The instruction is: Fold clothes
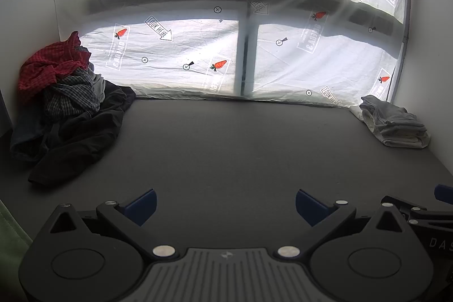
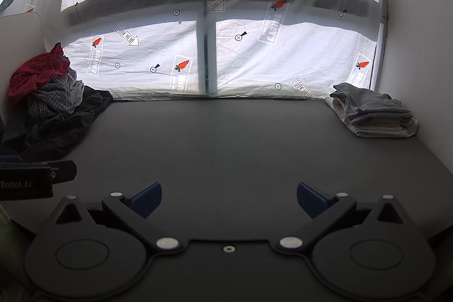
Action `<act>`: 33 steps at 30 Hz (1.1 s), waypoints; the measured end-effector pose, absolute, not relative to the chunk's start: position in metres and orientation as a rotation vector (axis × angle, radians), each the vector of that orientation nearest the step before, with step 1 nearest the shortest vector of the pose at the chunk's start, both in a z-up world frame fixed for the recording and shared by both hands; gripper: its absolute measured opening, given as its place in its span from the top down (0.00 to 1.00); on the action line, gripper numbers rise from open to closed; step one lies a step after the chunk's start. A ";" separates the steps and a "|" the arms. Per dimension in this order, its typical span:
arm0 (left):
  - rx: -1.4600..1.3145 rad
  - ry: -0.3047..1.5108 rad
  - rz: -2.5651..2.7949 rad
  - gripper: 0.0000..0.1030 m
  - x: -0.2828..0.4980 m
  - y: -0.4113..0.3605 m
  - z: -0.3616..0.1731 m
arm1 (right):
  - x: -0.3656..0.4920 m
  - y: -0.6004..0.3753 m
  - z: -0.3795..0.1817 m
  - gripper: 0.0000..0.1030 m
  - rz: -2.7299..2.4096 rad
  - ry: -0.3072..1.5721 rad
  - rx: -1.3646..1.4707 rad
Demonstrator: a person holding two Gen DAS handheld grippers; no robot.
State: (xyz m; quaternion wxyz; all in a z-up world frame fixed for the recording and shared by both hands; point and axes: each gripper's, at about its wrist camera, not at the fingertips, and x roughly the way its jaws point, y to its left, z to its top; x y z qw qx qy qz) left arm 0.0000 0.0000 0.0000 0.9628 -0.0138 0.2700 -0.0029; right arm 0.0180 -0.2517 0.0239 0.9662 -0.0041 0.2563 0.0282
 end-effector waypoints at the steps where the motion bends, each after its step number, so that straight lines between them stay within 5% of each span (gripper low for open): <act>1: -0.029 0.547 -0.006 0.00 0.000 0.000 0.000 | 0.018 -0.252 0.024 0.00 0.058 0.518 -0.008; 33: -0.013 0.560 -0.007 0.00 0.012 -0.009 0.003 | 0.028 -0.258 0.021 0.00 0.042 0.530 -0.003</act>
